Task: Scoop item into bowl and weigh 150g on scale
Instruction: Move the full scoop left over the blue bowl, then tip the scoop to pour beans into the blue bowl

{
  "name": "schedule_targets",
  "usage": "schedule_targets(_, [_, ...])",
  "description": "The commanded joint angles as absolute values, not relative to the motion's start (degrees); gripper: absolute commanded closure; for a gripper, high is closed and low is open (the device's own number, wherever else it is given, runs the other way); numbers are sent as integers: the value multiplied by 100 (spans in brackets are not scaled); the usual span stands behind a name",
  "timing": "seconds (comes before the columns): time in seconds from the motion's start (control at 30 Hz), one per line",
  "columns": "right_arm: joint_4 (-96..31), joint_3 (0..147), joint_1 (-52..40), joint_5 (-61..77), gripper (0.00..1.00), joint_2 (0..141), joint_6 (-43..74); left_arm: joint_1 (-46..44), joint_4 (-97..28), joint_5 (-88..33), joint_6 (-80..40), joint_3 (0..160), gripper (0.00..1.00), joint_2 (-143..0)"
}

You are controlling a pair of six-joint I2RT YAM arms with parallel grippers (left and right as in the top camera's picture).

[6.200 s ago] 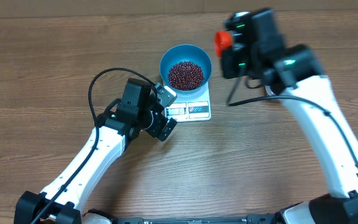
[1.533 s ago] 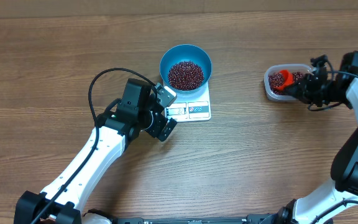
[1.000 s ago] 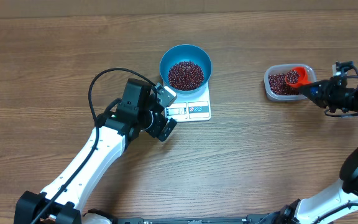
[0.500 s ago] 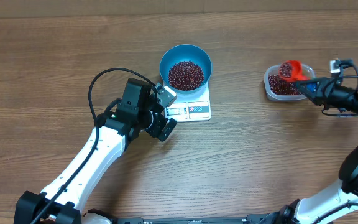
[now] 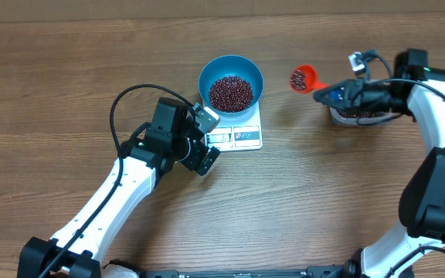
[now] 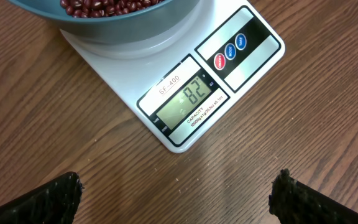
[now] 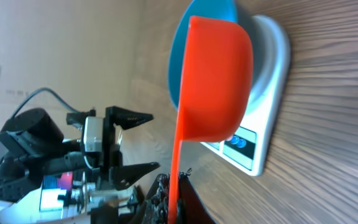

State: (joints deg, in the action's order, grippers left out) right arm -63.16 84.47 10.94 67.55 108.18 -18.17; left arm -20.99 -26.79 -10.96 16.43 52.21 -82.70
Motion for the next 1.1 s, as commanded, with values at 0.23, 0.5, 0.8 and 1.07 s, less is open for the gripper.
schedule_targets(0.23, [-5393,8973,-215,5986,96,10801,-373,-2097,-2674,-1160,1608,5179,0,-8315])
schedule_targets(0.5, [-5170,9286,-1083,4156,96,10801,176,-2097,-2674,-1160,1608,5179,1,-8315])
schedule_targets(0.8, [-5312,9926,-2314,871,96,10801,152,-2097,-2674,-1160,1608,5179,0,-8315])
schedule_targets(1.07, [-5321,10071,-3330,-2123,96,10801,-191,-2097,-2674,-1160,1608,5179,0,-8315])
